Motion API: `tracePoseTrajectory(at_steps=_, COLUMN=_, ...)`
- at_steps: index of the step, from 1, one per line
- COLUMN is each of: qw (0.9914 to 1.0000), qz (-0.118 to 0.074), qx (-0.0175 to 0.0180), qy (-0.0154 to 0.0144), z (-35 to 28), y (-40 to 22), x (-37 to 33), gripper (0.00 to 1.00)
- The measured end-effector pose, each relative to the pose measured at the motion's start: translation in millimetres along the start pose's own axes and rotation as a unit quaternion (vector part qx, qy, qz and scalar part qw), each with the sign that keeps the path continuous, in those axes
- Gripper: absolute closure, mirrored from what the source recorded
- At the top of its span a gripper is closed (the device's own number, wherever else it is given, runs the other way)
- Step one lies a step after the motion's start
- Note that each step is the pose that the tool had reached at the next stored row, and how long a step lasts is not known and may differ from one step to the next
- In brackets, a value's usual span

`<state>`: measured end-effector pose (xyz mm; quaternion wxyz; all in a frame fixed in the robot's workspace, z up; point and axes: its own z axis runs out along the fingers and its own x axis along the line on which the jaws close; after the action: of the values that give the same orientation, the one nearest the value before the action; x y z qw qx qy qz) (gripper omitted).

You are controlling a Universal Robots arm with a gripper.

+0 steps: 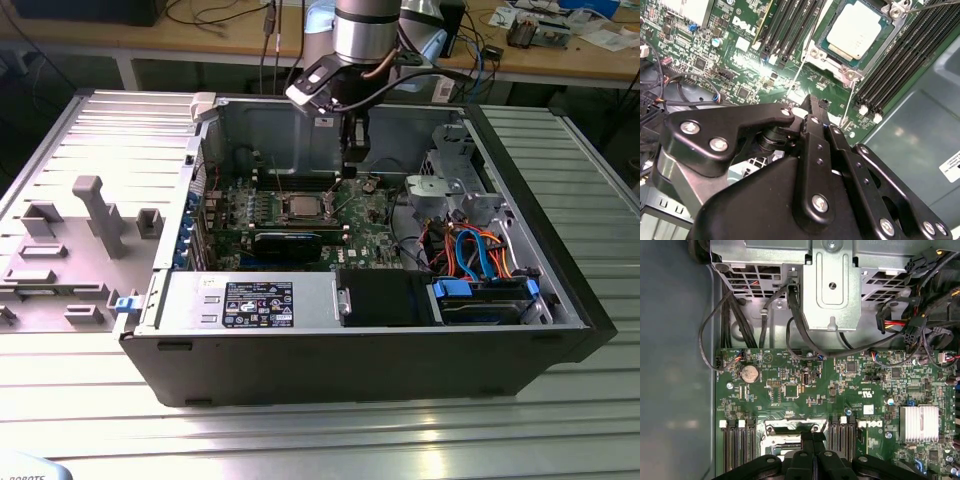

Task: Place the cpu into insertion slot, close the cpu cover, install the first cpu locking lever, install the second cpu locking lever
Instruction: 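Close the cpu cover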

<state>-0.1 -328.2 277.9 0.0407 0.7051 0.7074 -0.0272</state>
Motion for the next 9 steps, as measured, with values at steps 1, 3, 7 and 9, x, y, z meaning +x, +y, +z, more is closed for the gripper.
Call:
tracePoseTrajectory(at_steps=1, qw=1.0, qz=0.0, qx=0.0, qy=-0.0003, z=0.0, y=1.7, x=0.0, gripper=0.89)
tracePoseTrajectory(at_steps=3, qw=1.0, qz=0.0, qx=0.0, qy=-0.0007, z=0.1, y=4.8, x=0.0, gripper=0.89)
tracePoseTrajectory(at_steps=7, qw=1.0, qz=0.0, qx=0.0001, qy=-0.0014, z=0.8, y=13.2, x=0.0, gripper=0.89)
tracePoseTrajectory(at_steps=9, qw=1.0, qz=0.0, qx=0.0001, qy=-0.0019, z=1.5, y=16.3, x=0.2, gripper=0.89)
